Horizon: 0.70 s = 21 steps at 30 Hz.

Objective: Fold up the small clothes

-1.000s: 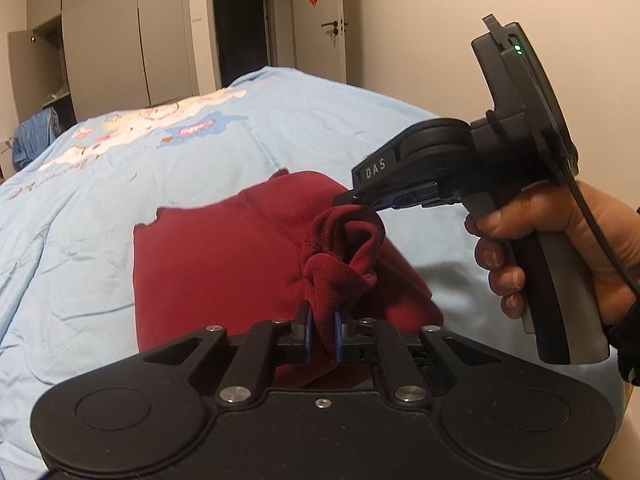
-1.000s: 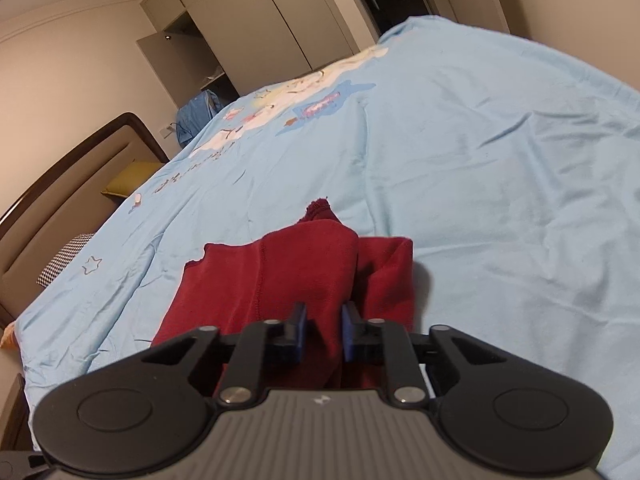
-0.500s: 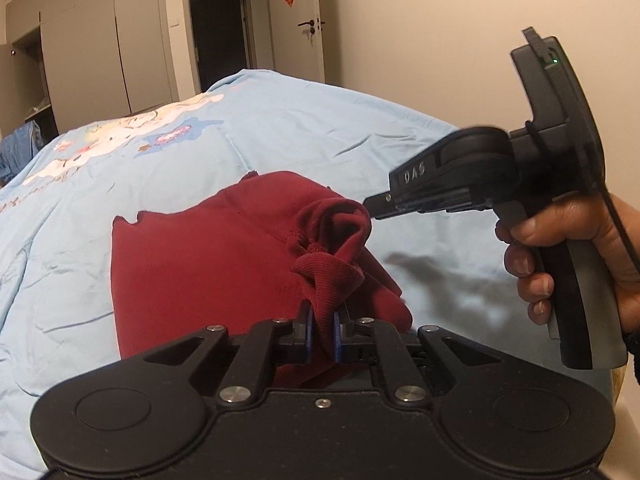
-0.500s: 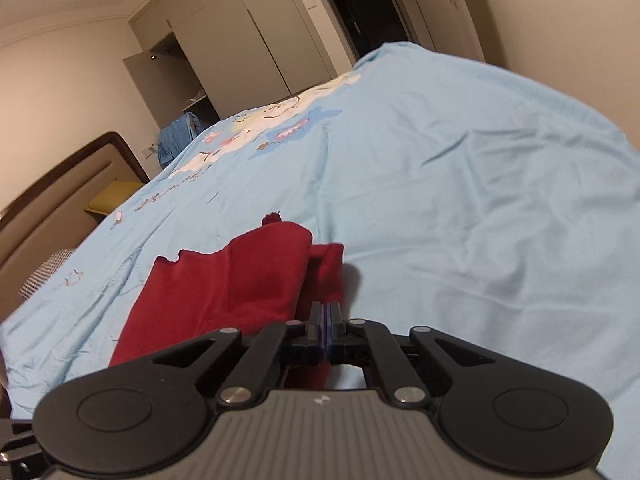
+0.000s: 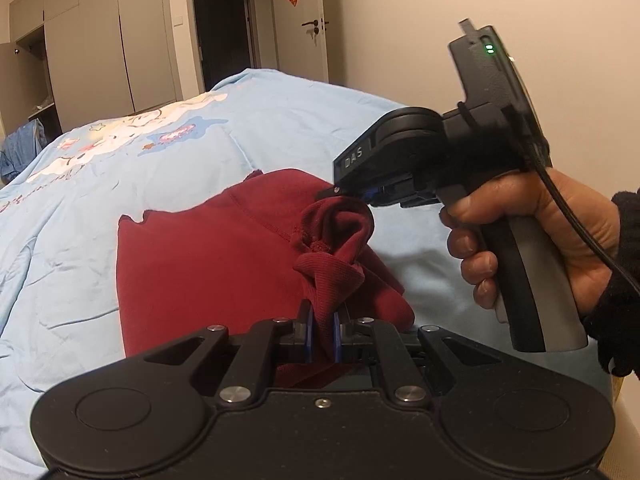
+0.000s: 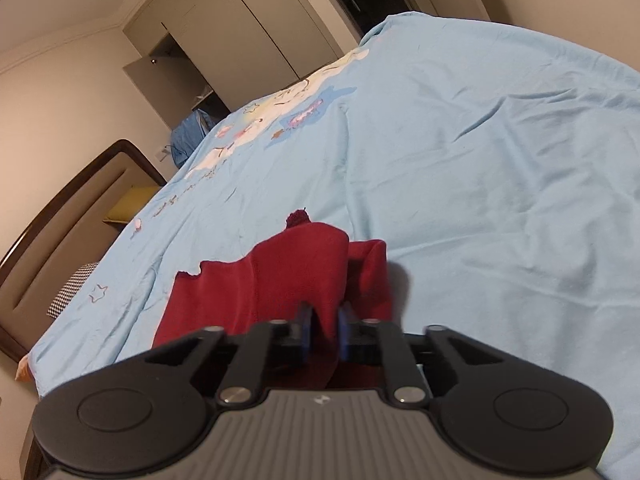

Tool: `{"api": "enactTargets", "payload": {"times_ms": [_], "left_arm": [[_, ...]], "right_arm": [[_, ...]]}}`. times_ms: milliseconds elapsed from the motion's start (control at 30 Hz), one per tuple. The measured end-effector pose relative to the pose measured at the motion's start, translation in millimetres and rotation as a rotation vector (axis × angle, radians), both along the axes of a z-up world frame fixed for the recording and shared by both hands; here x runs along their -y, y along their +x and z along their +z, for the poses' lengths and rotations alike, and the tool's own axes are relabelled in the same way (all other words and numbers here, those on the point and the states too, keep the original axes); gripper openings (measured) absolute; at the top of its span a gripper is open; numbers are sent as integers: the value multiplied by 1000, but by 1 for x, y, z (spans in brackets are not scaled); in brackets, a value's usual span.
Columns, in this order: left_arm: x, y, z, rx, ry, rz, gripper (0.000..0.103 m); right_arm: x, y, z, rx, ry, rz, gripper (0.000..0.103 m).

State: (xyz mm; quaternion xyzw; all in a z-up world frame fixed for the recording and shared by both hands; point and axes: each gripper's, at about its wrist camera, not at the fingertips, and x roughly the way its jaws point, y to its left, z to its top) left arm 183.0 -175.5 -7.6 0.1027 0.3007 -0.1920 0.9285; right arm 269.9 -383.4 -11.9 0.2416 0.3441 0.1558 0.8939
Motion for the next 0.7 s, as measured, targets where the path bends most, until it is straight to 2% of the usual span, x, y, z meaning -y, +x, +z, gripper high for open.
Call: {"api": "enactTargets", "payload": {"times_ms": [100,200,367,533,600,633,700], "left_arm": [[-1,-4,1,6,-13,-29,9],[4,-6,-4,9,15,-52,9],[-2,-2,-8,-34,-3,-31,12],[-9,3,-5,-59,-48,-30,22],[-12,2,-3,-71,-70,-36,31],[-15,2,-2,-77,-85,-39,33],[-20,2,2,-90,-122,-44,44]], "right_arm": [[2,-13,8,56,1,-13,7],[7,-25,12,83,-9,-41,7],[14,-23,-4,18,-22,-48,8],[11,-27,-2,32,-57,-36,17],[10,-29,0,39,-77,-33,19],[10,-31,0,41,-84,-32,22],[12,-34,0,39,-89,-32,30]]}}
